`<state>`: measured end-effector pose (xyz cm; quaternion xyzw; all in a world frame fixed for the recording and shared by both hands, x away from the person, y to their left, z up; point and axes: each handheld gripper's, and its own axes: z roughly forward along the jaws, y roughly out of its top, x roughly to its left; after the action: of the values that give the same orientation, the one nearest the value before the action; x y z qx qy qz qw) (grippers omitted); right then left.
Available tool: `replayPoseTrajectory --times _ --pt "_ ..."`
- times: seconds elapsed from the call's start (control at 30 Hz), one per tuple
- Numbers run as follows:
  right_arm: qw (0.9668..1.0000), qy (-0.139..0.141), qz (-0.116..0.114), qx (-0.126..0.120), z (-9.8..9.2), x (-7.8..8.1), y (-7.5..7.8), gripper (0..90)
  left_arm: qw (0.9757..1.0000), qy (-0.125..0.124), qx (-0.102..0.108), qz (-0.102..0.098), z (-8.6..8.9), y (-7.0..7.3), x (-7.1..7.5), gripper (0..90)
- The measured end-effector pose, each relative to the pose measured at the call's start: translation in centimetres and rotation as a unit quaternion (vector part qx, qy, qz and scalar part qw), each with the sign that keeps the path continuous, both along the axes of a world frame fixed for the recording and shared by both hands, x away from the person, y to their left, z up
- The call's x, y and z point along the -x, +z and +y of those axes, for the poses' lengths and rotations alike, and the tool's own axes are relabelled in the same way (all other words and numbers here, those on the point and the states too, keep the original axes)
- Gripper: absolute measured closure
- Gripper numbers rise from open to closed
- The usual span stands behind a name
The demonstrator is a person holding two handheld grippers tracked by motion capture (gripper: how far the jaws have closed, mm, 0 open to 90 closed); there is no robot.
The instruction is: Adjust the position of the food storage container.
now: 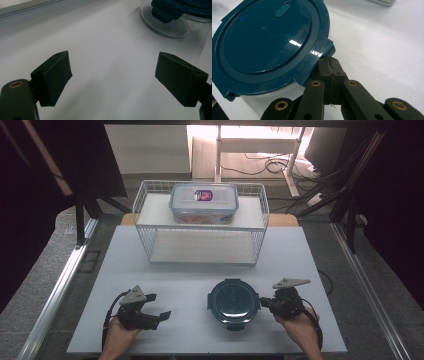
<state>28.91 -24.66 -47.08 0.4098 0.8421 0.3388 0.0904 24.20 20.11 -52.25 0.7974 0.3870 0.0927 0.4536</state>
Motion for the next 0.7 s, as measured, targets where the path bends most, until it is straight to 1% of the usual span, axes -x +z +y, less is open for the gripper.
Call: replayPoseTrajectory --times 0.1,0.2,0.33,0.47,0.57,0.7 --pt "0.9999 0.013 -0.002 -0.004 1.0 0.1 0.0 89.6 1.0 0.001 0.001 0.003 0.0 -0.1 -0.1 12.9" --pt "0.9995 0.027 0.001 -0.016 2.0 0.1 -0.1 89.6 1.0 0.002 0.002 0.003 0.1 -0.1 -0.1 12.8" --pt "0.9989 0.045 -0.002 -0.011 4.0 0.2 -0.4 89.6 1.0 0.002 0.002 0.002 0.1 0.0 0.0 12.8" --pt "0.9985 0.052 -0.012 -0.013 5.2 0.2 -0.5 89.6 1.0 0.003 0.003 0.003 0.2 -0.1 0.0 12.8" --pt "0.9982 0.055 -0.014 -0.017 5.9 0.0 -0.7 89.6 1.0 0.003 0.004 0.004 0.2 -0.1 0.0 12.8" --pt "0.9982 0.056 -0.02 -0.013 6.6 -0.3 -0.9 89.6 1.0 -0.001 -0.001 0.007 0.0 -0.2 -0.1 12.8"
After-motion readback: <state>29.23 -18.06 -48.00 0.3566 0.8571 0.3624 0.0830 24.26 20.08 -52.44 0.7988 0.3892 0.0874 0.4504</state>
